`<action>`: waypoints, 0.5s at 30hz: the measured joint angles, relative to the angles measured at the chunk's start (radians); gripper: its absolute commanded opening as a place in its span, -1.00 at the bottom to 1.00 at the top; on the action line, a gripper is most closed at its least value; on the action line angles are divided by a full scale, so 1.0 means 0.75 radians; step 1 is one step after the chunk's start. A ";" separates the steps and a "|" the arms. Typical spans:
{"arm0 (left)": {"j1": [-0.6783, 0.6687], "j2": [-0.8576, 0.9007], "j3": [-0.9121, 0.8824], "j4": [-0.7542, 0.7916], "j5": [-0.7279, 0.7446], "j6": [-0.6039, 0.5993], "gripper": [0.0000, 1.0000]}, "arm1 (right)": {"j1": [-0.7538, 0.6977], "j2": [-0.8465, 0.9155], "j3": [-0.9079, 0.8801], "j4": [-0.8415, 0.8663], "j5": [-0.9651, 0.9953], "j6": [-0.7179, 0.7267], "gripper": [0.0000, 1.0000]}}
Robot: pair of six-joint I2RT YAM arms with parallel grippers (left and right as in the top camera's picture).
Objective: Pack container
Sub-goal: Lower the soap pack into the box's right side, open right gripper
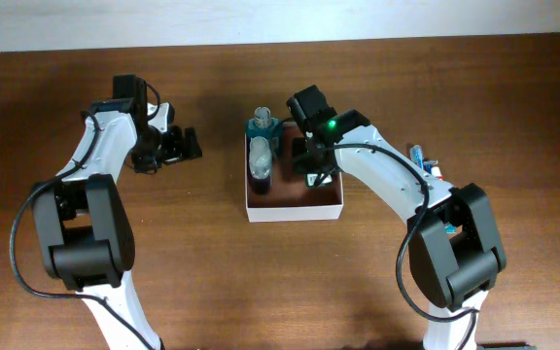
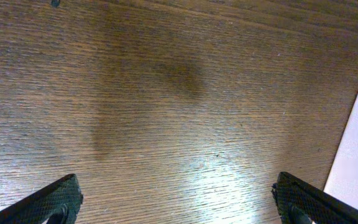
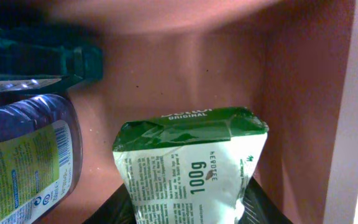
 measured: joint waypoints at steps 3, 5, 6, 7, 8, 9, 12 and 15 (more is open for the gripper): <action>0.000 0.000 0.000 0.000 0.001 0.000 0.99 | 0.000 0.003 0.000 0.000 0.000 -0.001 -0.34; 0.000 0.000 0.000 0.000 0.000 0.000 0.99 | 0.000 0.013 0.000 0.000 0.000 0.000 -0.34; 0.000 0.000 0.000 0.000 0.001 0.000 0.99 | 0.000 0.022 0.000 0.001 0.000 -0.001 -0.34; 0.001 0.000 0.000 0.000 0.000 0.000 0.99 | 0.000 0.035 0.000 0.000 -0.001 -0.001 -0.34; 0.000 0.000 0.000 0.000 0.000 0.000 0.99 | 0.000 0.046 0.000 0.001 -0.001 0.000 -0.34; 0.000 0.000 0.000 0.000 0.000 0.000 0.99 | 0.000 0.063 0.000 0.001 -0.001 -0.001 -0.33; 0.001 0.000 0.000 0.000 0.000 0.000 0.99 | 0.000 0.097 0.000 0.000 -0.001 -0.001 -0.33; 0.000 0.000 0.000 0.000 0.001 0.000 0.99 | 0.000 0.105 0.000 0.000 -0.001 -0.001 -0.24</action>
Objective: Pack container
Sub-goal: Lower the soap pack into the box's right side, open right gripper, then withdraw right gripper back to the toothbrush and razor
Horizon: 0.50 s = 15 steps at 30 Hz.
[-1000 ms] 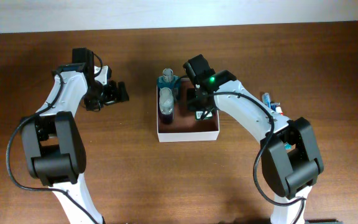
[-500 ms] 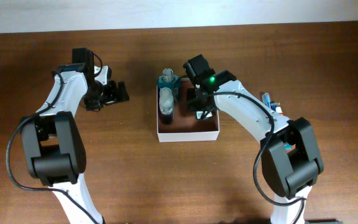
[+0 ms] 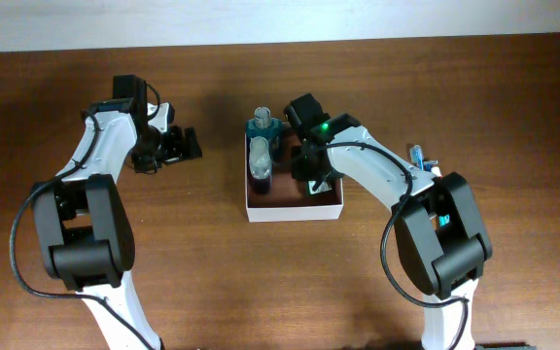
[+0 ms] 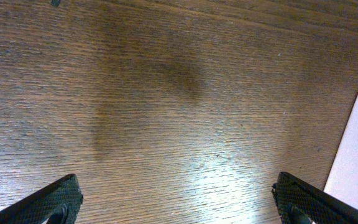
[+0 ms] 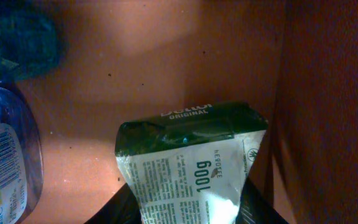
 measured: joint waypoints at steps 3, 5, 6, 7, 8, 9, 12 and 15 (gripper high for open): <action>0.000 0.000 0.000 0.000 0.000 0.000 0.99 | 0.000 0.000 0.000 0.000 0.000 0.003 -0.07; 0.000 0.000 0.000 0.000 -0.001 0.000 0.99 | 0.000 0.000 0.000 0.001 -0.001 -0.003 0.02; 0.000 0.000 0.000 0.000 -0.001 0.000 0.99 | 0.000 0.000 0.000 0.001 -0.005 -0.006 0.06; 0.000 0.000 0.000 0.000 0.000 0.000 0.99 | 0.000 0.000 0.000 -0.001 -0.008 -0.006 0.08; 0.000 0.000 0.000 0.000 -0.001 0.000 0.99 | 0.000 -0.001 0.001 -0.004 -0.011 -0.006 0.09; 0.000 0.000 0.000 0.000 -0.001 0.000 0.99 | 0.000 -0.003 0.001 -0.014 -0.011 -0.010 0.10; 0.000 0.000 0.000 0.000 0.000 0.000 0.99 | 0.000 -0.015 0.023 -0.054 -0.016 -0.024 0.11; 0.001 0.000 0.000 0.000 -0.001 0.000 0.99 | 0.000 -0.057 0.060 -0.082 -0.016 -0.048 0.13</action>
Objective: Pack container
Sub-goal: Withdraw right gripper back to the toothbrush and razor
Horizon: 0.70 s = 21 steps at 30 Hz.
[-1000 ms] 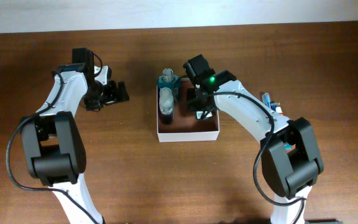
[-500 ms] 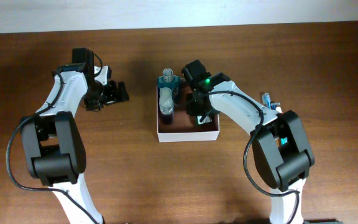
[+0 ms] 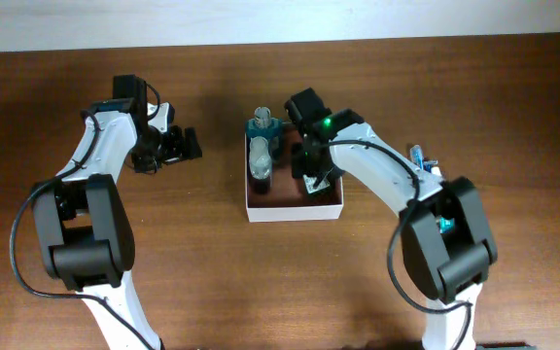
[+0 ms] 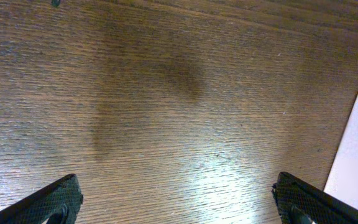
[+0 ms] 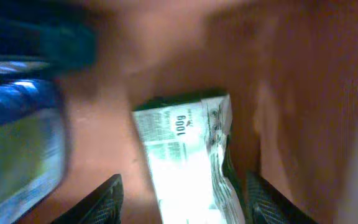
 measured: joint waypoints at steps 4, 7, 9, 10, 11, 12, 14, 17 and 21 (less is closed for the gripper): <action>-0.001 0.000 0.000 0.000 0.000 0.000 0.99 | -0.003 -0.100 0.080 -0.081 0.001 -0.056 0.19; -0.001 0.000 0.000 0.000 0.000 0.000 0.99 | -0.022 -0.193 0.139 -0.178 -0.001 -0.094 0.20; -0.001 0.000 0.000 0.000 0.001 0.000 0.99 | -0.058 -0.261 0.159 -0.235 -0.003 -0.129 0.20; -0.001 0.000 0.000 0.000 0.001 0.000 0.99 | -0.088 -0.294 0.165 -0.262 -0.005 -0.149 0.21; -0.001 0.000 0.000 0.000 0.000 0.000 0.99 | -0.133 -0.334 0.170 -0.299 -0.005 -0.173 0.21; -0.001 0.000 0.000 0.000 0.001 0.000 0.99 | -0.170 -0.357 0.173 -0.322 -0.005 -0.191 0.21; 0.000 0.000 0.000 0.000 0.001 0.000 0.99 | -0.253 -0.393 0.176 -0.378 -0.005 -0.227 0.21; -0.001 0.000 0.000 0.000 0.001 0.000 0.99 | -0.381 -0.410 0.178 -0.471 -0.004 -0.279 0.22; 0.000 0.000 0.000 0.000 0.000 0.000 0.99 | -0.532 -0.410 0.167 -0.526 -0.004 -0.345 0.21</action>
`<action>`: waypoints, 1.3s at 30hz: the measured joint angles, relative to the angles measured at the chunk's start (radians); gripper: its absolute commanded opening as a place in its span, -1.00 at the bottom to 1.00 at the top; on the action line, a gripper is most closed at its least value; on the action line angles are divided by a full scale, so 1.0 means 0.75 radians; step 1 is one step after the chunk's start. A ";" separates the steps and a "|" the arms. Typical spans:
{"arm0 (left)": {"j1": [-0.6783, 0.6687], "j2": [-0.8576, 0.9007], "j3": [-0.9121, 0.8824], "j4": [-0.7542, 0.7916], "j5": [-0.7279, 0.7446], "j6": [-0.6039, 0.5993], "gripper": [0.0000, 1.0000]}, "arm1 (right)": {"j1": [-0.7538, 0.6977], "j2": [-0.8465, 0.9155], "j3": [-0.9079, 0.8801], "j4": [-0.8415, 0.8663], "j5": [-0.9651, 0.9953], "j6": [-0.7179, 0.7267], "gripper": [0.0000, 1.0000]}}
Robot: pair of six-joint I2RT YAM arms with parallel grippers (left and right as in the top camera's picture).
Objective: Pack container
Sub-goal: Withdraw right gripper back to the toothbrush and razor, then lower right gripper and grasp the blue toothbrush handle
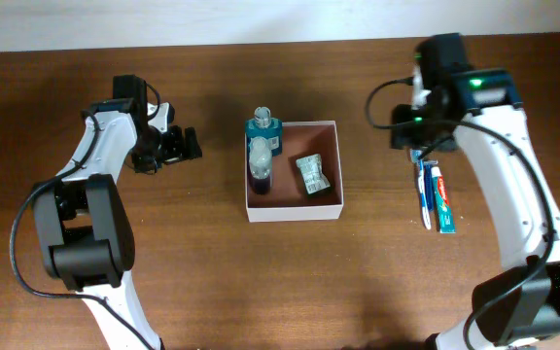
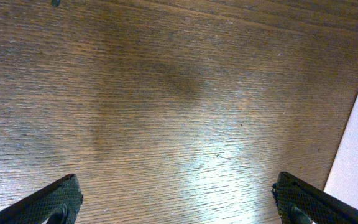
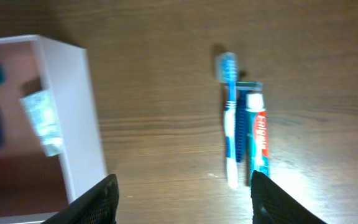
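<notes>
The white box (image 1: 293,208) with a brown inside holds a teal bottle (image 1: 262,124), a purple-blue bottle (image 1: 259,163) and a green-and-white packet (image 1: 311,175). My right gripper (image 1: 411,136) hangs open over the table right of the box, nothing between its fingers. The right wrist view has the gripper (image 3: 182,199) above bare wood, the box wall (image 3: 82,112) and packet (image 3: 42,121) to the left, a blue toothbrush (image 3: 230,130) and toothpaste tube (image 3: 258,134) ahead. My left gripper (image 1: 178,144) is open and empty, left of the box.
The toothbrush (image 1: 422,194) and toothpaste (image 1: 442,199) lie side by side on the table right of the box. Under the left gripper (image 2: 176,202) there is only wood grain, with the box's white edge (image 2: 356,149) at the right.
My right gripper was open inside the box around the packet; now it is outside, over the table to the right near the toothbrush and toothpaste. The packet lies in the box. The left arm is unchanged.
My right gripper held the green-and-white packet low inside the box beside the bottles, then deeper against the brown floor. Then its fingers stood apart with the packet loose between them. Now the packet rests in the box and the gripper is away. The left gripper stayed open throughout.
</notes>
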 measured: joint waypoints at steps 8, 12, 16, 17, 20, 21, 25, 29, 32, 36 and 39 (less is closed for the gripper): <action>0.000 0.000 0.000 -0.001 0.001 0.000 0.99 | -0.147 -0.001 -0.228 0.138 -0.001 -0.084 -0.28; -0.001 0.000 0.000 0.000 0.001 0.000 0.99 | -0.164 0.000 -0.426 0.316 0.000 -0.095 -0.41; -0.001 0.000 0.000 -0.001 0.001 0.000 0.99 | -0.165 0.000 -0.592 0.482 0.000 -0.122 -0.56; -0.001 0.000 0.000 0.001 0.000 0.000 0.99 | -0.165 0.000 -0.621 0.511 -0.001 -0.130 -0.57; -0.001 0.000 0.000 0.000 0.001 0.000 0.99 | -0.165 0.000 -0.687 0.579 -0.001 -0.154 -0.56; -0.001 0.000 0.000 0.000 0.000 0.000 0.99 | -0.165 0.000 -0.703 0.600 -0.001 -0.156 -0.51; -0.001 0.000 0.000 0.000 0.001 0.000 0.99 | -0.165 0.001 -0.738 0.664 0.000 -0.167 -0.30; -0.001 0.000 0.000 0.000 0.000 0.000 0.99 | -0.165 0.014 -0.745 0.703 0.001 -0.171 -0.24; -0.001 0.000 0.000 0.000 0.001 0.000 0.99 | -0.165 0.036 -0.747 0.708 0.022 -0.176 -0.24; -0.001 0.000 0.000 0.000 0.000 0.000 0.99 | -0.165 0.058 -0.748 0.713 0.051 -0.180 -0.25; -0.001 0.000 0.000 0.000 0.001 0.000 0.99 | -0.165 0.068 -0.748 0.730 0.062 -0.181 -0.25</action>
